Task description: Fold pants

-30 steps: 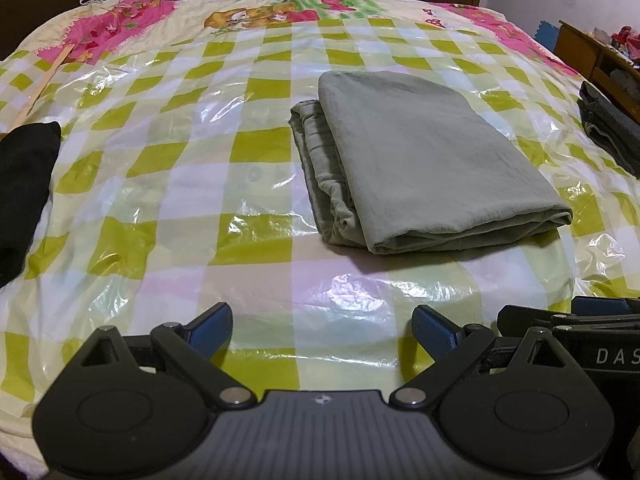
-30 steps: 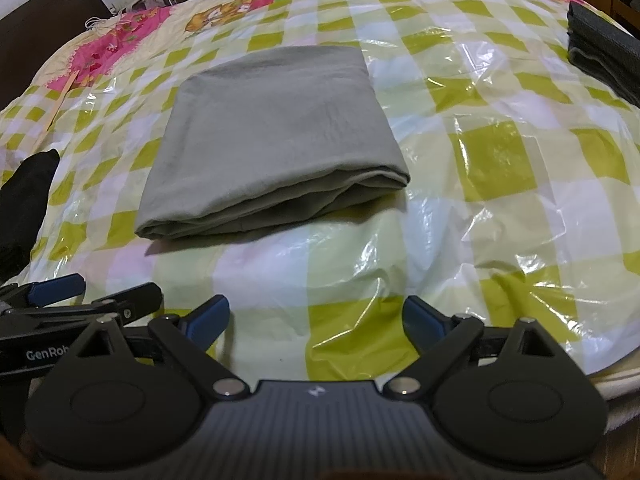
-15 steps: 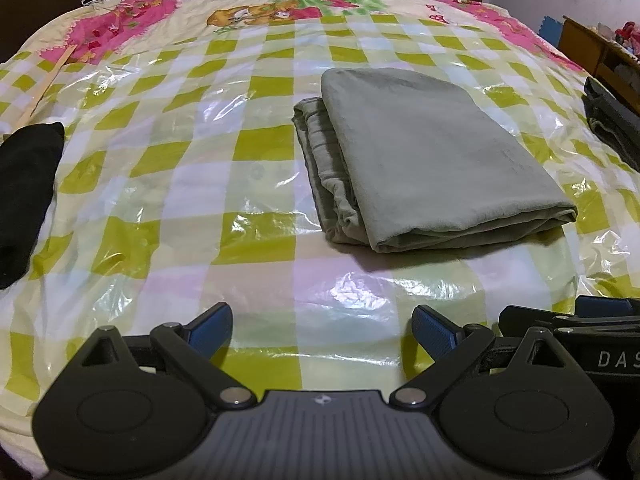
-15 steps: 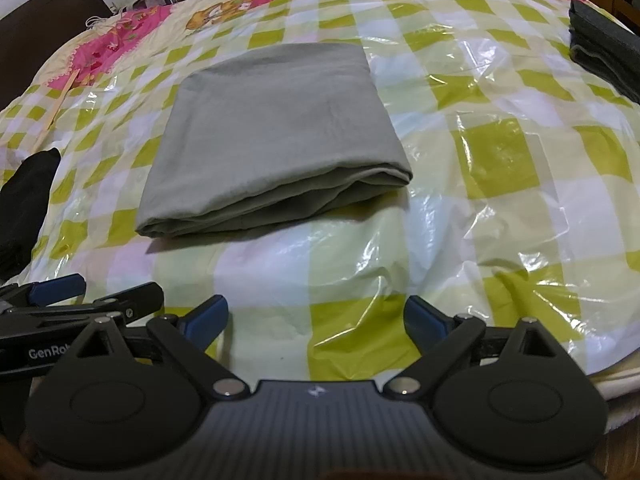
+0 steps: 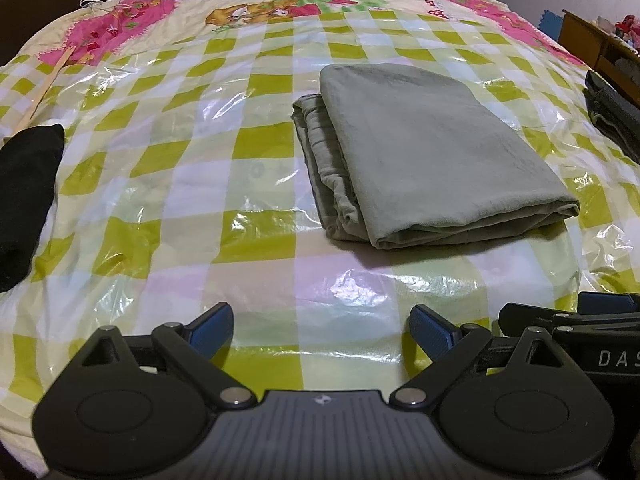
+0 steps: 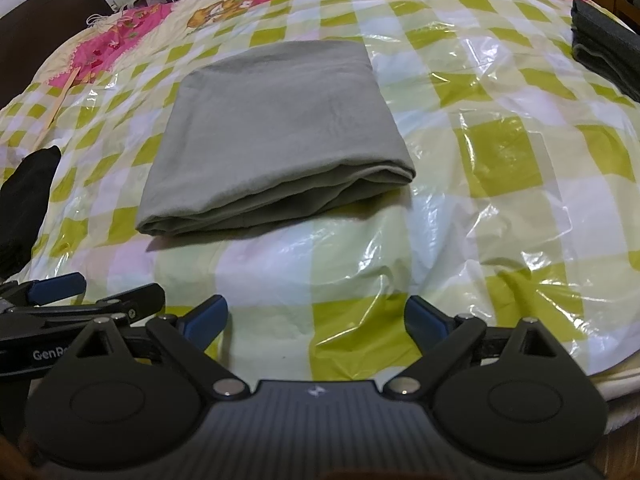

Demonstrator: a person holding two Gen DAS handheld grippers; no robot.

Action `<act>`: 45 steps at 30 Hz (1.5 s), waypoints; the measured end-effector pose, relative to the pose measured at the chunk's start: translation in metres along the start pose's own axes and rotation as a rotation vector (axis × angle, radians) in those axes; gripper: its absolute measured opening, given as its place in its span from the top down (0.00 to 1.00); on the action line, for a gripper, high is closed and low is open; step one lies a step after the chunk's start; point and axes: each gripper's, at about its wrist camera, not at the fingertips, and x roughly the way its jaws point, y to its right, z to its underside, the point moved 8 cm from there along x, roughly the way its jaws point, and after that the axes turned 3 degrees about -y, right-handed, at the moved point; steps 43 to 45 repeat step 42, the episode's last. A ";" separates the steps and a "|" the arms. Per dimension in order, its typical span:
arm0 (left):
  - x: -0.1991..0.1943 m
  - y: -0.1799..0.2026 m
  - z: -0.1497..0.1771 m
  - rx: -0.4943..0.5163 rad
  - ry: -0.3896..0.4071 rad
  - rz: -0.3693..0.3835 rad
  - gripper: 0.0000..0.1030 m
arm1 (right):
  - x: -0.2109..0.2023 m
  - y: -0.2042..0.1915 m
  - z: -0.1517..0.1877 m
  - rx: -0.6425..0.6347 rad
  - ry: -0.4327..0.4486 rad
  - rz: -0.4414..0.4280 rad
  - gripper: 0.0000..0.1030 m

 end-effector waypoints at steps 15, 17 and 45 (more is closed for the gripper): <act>0.000 0.000 0.000 0.000 -0.001 0.000 0.00 | 0.001 0.000 0.001 0.002 -0.002 -0.001 0.08; 0.000 0.000 0.000 0.000 0.000 -0.002 0.00 | 0.001 0.000 0.001 0.002 -0.003 -0.001 0.08; 0.001 -0.003 0.002 -0.003 0.000 -0.007 0.00 | 0.004 -0.001 0.003 0.007 -0.008 -0.005 0.08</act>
